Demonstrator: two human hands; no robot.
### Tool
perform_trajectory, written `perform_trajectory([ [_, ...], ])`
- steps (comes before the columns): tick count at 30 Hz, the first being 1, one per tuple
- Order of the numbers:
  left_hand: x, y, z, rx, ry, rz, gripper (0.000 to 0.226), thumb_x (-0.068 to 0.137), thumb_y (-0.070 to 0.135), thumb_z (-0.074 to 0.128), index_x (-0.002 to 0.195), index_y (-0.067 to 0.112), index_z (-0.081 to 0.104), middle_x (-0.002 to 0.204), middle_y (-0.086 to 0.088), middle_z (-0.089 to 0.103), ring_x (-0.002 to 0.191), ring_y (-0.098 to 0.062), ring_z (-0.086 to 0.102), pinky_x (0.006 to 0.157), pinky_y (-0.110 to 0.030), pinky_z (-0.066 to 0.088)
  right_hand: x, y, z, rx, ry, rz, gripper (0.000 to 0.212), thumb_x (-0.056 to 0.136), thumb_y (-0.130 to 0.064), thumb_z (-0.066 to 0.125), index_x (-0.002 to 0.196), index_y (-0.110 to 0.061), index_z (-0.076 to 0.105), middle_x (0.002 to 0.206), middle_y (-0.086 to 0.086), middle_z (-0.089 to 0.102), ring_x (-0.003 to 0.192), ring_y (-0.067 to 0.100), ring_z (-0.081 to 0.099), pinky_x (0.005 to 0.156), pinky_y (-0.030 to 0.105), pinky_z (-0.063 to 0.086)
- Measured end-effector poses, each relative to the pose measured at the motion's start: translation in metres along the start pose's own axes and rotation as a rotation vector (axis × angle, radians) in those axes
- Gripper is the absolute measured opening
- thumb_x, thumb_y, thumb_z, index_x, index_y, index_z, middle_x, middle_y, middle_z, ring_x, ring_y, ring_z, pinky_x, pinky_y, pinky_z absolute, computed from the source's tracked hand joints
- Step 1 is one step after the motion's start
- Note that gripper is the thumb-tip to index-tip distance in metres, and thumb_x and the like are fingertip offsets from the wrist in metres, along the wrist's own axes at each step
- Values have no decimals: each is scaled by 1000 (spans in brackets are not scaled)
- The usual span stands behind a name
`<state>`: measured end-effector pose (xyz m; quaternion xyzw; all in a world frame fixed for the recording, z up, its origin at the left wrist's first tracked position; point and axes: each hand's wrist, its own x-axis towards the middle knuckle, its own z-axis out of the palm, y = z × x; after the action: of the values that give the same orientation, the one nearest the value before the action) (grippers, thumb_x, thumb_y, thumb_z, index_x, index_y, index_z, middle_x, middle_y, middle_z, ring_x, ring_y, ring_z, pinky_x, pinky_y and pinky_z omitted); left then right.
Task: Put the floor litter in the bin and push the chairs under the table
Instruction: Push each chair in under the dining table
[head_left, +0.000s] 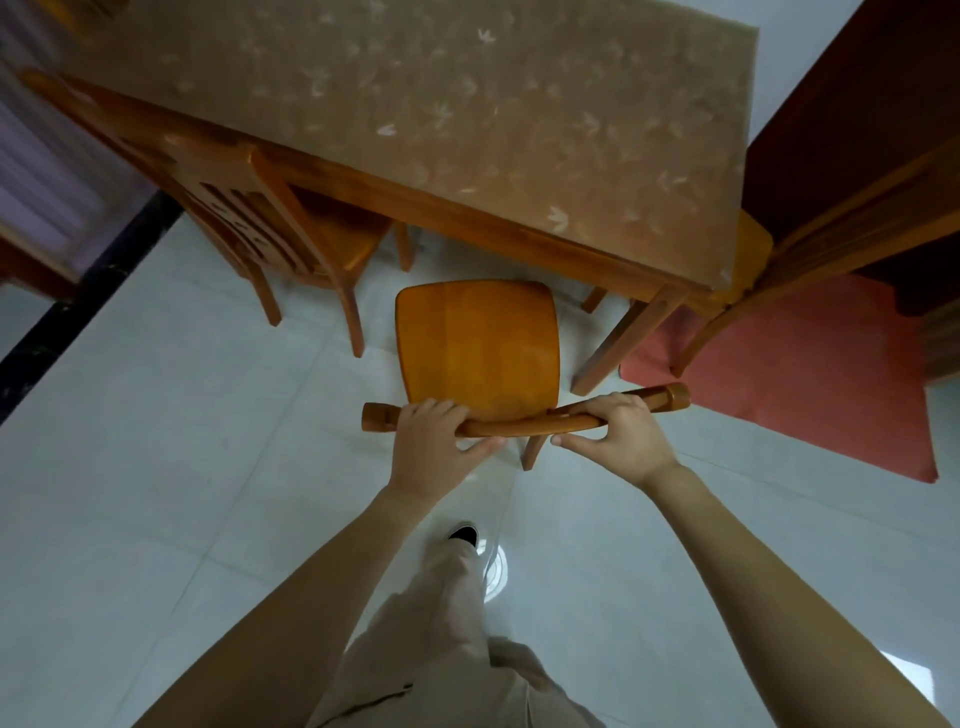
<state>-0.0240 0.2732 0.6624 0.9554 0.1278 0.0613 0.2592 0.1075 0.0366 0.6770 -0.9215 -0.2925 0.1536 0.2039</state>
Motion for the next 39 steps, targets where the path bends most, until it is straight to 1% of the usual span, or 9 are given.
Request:
perform_trajectory([
  [4,0,-1,1,-70,8,-3,58,74,79,46,82,24,61,81,9,64,82,-12,56,85,-32,41,-3,0,7,40,59,19,45,77,-73,60,92,-33,74,84,-16,67,83,10,55,77,26,39],
  [8,1,-3,0,-96,1,9,54,74,75,52,81,23,62,79,9,63,81,-11,55,85,-31,40,-7,-4,9,70,77,18,40,77,-72,60,86,-35,72,80,-15,65,81,10,54,76,25,34],
  [14,-2,-9,0,-108,3,43,49,74,70,59,85,23,65,83,9,65,83,-11,56,86,-29,38,-16,-7,16,91,95,55,43,74,-79,54,83,-39,67,77,-15,63,84,12,52,76,27,36],
  [18,0,-14,0,-111,3,54,47,73,70,61,83,24,65,82,11,64,81,-10,55,82,-27,34,-21,-11,22,86,127,73,49,74,-81,52,78,-35,69,72,-16,60,81,11,51,73,26,36],
  [21,0,-19,1,-113,7,68,48,73,72,59,84,26,65,82,12,64,80,-10,55,82,-26,34,-23,-13,26,76,144,85,53,74,-82,49,78,-34,70,72,-17,59,80,10,50,72,23,36],
  [24,1,-21,1,-110,5,67,52,72,76,55,84,27,64,82,13,63,80,-9,54,82,-27,34,-23,-14,28,76,148,96,54,74,-83,50,78,-33,70,73,-17,61,81,9,51,75,26,38],
  [29,1,-24,0,-107,-9,70,48,72,73,59,83,27,64,81,14,62,80,-8,54,83,-27,35,-24,-18,31,87,185,105,61,71,-87,47,78,-32,72,72,-17,62,77,7,52,70,19,35],
  [34,3,-30,-5,-110,-16,80,47,72,70,61,84,25,66,84,11,65,81,-9,55,82,-27,34,-25,-23,37,60,198,118,58,73,-84,50,78,-31,72,73,-15,64,79,9,52,79,27,42],
  [39,7,-39,-12,-107,-39,103,45,72,71,60,81,27,65,79,14,63,79,-8,54,80,-29,36,-26,-34,42,80,225,122,63,73,-87,43,76,-32,73,71,-16,64,77,8,54,82,32,46],
])
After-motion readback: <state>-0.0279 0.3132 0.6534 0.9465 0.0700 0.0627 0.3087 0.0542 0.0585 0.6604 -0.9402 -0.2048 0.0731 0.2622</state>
